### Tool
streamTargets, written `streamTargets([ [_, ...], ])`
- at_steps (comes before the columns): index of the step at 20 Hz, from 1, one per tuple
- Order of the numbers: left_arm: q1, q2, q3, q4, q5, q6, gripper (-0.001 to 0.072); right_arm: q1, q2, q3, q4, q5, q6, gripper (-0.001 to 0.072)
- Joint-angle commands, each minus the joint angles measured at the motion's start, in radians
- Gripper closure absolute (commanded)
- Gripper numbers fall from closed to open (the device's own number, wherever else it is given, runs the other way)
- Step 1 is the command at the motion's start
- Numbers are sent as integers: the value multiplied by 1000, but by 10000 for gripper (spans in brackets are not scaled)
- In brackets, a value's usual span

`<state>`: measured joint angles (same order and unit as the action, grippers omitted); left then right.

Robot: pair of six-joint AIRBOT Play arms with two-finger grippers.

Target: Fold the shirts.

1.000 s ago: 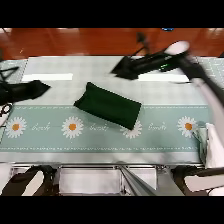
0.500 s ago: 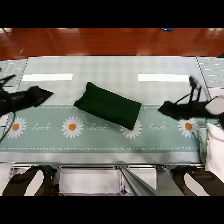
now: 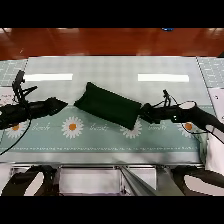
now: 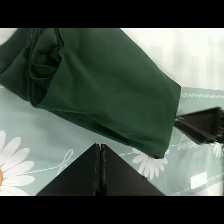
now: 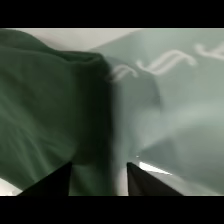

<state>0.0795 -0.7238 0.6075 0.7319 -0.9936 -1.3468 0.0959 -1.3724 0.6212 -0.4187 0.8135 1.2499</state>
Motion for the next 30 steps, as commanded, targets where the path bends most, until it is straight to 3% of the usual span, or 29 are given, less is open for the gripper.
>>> streamTargets([
  [1,-5,0,-5,-3,3,0,685,70,-138,97,60,3,-40,310],
  [2,-5,0,-5,-3,3,0,686,88,-165,127,58,2,-26,326],
  [4,-5,0,-6,-3,8,0,686,123,-193,198,73,27,-51,685],
  [7,-5,0,-6,-3,16,0,686,184,-192,376,18,70,-43,686],
  [14,-5,-14,-62,-3,68,52,686,143,-192,1033,-416,315,276,686],
  [17,-5,-14,-91,-4,66,53,685,40,-191,1241,-504,495,320,686],
  [21,-5,-14,-92,-4,66,82,685,-161,-142,1360,-509,625,360,686],
  [28,-5,-14,-92,-7,70,83,685,-631,-13,1361,-513,831,414,686],
  [30,-5,-14,-92,-8,78,96,685,-742,17,1361,-578,909,414,686],
])
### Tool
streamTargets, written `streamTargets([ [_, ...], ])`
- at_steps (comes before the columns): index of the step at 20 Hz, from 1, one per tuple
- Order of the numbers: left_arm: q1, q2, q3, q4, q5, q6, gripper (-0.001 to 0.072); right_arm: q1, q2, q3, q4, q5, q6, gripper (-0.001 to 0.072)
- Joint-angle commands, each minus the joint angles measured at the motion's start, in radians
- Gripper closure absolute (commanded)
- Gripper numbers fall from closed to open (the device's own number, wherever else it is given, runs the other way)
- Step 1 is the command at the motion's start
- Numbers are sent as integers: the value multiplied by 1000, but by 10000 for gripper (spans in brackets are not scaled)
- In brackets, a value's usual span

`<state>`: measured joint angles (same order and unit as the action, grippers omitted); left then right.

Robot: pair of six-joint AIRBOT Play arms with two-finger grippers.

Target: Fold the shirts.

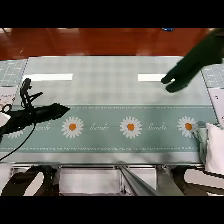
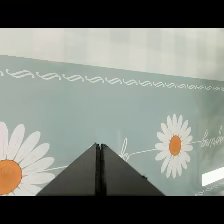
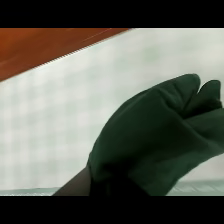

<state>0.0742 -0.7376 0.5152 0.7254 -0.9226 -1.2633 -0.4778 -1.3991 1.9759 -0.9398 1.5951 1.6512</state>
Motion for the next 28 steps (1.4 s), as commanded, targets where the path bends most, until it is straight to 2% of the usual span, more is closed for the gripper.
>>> streamTargets([
  [1,0,-1,0,-1,12,26,685,-218,58,6,-109,172,12,686],
  [3,0,-1,0,-1,33,26,685,-300,77,6,-182,262,0,687],
  [7,0,-2,0,-1,97,26,685,-416,166,-62,-248,265,8,686],
  [10,0,-6,0,-1,138,26,685,-493,283,-237,-371,265,3,686],
  [14,0,-6,0,-1,184,26,685,-629,430,-479,-560,265,-61,686],
  [19,0,-6,0,-1,217,25,685,-712,583,-655,-800,264,-27,686],
  [25,0,-6,0,-1,217,26,685,-711,697,-898,-879,265,-14,684],
  [28,0,-7,0,-1,221,26,685,-711,739,-1055,-878,266,-18,645],
])
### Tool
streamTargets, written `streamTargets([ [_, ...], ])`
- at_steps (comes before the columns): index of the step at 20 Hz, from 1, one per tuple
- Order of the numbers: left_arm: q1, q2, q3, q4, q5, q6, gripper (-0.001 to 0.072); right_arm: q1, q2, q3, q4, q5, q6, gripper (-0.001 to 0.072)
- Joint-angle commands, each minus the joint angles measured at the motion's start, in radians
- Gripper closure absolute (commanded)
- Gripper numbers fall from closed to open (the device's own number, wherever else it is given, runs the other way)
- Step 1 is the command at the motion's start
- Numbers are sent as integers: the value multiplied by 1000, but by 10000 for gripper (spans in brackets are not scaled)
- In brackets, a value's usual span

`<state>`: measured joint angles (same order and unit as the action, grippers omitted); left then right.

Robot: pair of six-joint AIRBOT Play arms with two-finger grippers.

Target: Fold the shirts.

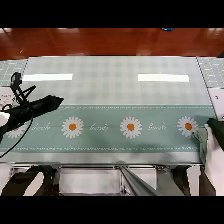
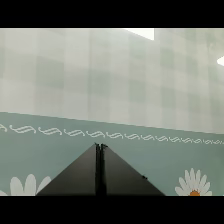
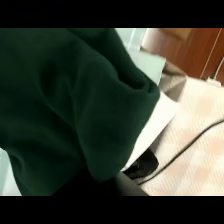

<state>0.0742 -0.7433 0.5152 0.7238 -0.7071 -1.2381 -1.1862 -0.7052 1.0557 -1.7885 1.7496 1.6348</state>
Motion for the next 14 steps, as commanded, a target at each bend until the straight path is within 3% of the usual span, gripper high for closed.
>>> streamTargets([
  [1,0,-3,0,1,14,0,685,-2,48,-166,-29,111,-1,618],
  [3,0,-14,0,0,31,1,685,-2,47,-181,-32,114,-1,327],
  [4,0,-23,0,0,31,1,685,-2,47,-181,-37,114,-1,297],
  [8,0,-49,0,0,39,50,686,15,45,-159,14,61,22,301],
  [10,1,-51,6,1,69,95,685,47,-5,-60,122,25,23,347],
  [12,14,-51,58,1,93,120,686,86,-97,78,351,-8,43,641],
  [13,24,-52,108,1,84,119,686,129,-146,135,538,-63,58,685],
  [14,28,-54,169,1,64,119,687,200,-194,172,741,-151,62,685],
])
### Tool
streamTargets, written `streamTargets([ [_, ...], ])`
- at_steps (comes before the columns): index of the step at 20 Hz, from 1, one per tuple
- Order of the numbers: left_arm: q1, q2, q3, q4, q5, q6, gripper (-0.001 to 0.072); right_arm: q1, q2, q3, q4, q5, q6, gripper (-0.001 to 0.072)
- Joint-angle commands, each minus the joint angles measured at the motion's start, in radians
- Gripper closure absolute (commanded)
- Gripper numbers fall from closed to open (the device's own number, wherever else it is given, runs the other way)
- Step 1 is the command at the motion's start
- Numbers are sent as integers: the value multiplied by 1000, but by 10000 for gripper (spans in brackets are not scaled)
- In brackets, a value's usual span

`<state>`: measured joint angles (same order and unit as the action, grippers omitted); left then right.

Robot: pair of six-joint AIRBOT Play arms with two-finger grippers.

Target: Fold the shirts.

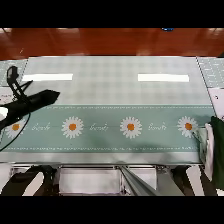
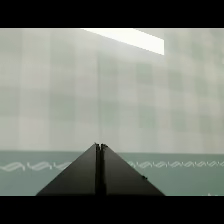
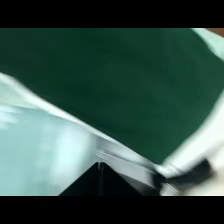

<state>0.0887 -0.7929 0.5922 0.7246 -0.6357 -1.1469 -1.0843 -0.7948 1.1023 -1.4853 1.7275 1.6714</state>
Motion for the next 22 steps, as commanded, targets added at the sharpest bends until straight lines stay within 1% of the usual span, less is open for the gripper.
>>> streamTargets([
  [1,12,-11,153,0,-34,21,687,197,-148,155,589,-226,16,685],
  [2,3,-25,219,0,-69,-3,687,330,-192,185,687,-320,-24,685],
  [3,-13,-50,291,1,-114,-18,687,501,-238,222,724,-400,-73,685],
  [4,-39,-85,362,18,-165,-18,688,666,-285,261,700,-443,-115,685],
  [5,-72,-127,425,68,-216,-31,688,830,-343,308,626,-459,-147,685],
  [6,-109,-176,483,174,-270,-90,688,960,-399,350,509,-452,-150,685],
  [7,-141,-224,523,297,-319,-164,687,1075,-460,383,341,-436,-143,685],
  [8,-160,-264,539,386,-348,-218,687,1153,-509,390,187,-423,-111,685],
  [9,-164,-294,540,431,-363,-257,686,1205,-559,390,48,-397,-65,686],
  [10,-161,-323,540,436,-388,-273,686,1231,-602,390,-28,-364,-30,686],
  [11,-159,-343,540,435,-404,-285,686,1240,-637,390,-67,-343,-15,686],
  [14,-159,-365,540,436,-433,-283,686,1242,-673,390,-70,-349,-10,685],
  [22,-159,-365,540,436,-431,-283,685,1242,-670,390,-68,-343,-7,685],
])
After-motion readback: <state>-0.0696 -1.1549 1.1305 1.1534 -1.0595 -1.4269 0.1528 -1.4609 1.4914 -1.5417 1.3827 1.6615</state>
